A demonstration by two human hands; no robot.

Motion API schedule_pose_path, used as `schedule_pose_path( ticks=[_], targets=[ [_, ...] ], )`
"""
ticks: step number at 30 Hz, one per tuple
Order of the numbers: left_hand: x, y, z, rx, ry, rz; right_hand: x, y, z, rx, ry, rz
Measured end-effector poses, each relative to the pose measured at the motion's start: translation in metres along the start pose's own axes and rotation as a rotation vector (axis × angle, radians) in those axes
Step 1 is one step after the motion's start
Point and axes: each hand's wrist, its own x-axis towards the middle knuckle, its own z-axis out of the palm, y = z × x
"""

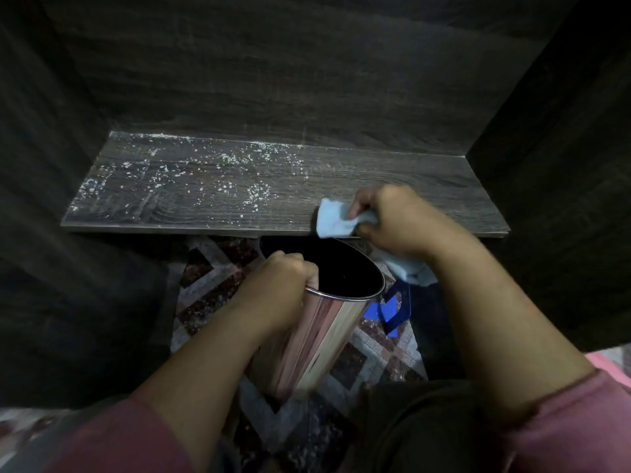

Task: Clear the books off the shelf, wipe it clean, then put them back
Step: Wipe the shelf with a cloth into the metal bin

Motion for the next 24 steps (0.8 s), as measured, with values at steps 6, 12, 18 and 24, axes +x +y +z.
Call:
schedule_pose_path(
  ticks=[6, 12, 18, 24],
  targets=[
    [0.0, 0.004, 0.0, -0.002, -0.016, 0.003, 0.02, 0.014, 0.03, -0.044, 0.263, 0.046],
    [0.001, 0.003, 0.0, -0.001, -0.019, -0.01, -0.003, 0.004, 0.031, 0.032, -0.145, -0.028],
    [0.0, 0.006, 0.0, 0.012, -0.025, 0.007, -0.016, 0.007, 0.009, 0.165, 0.35, 0.09],
    [-0.002, 0.004, 0.0, 0.042, -0.029, -0.001, -0.003, 0.013, 0.053, 0.051, 0.217, -0.006]
  ],
)
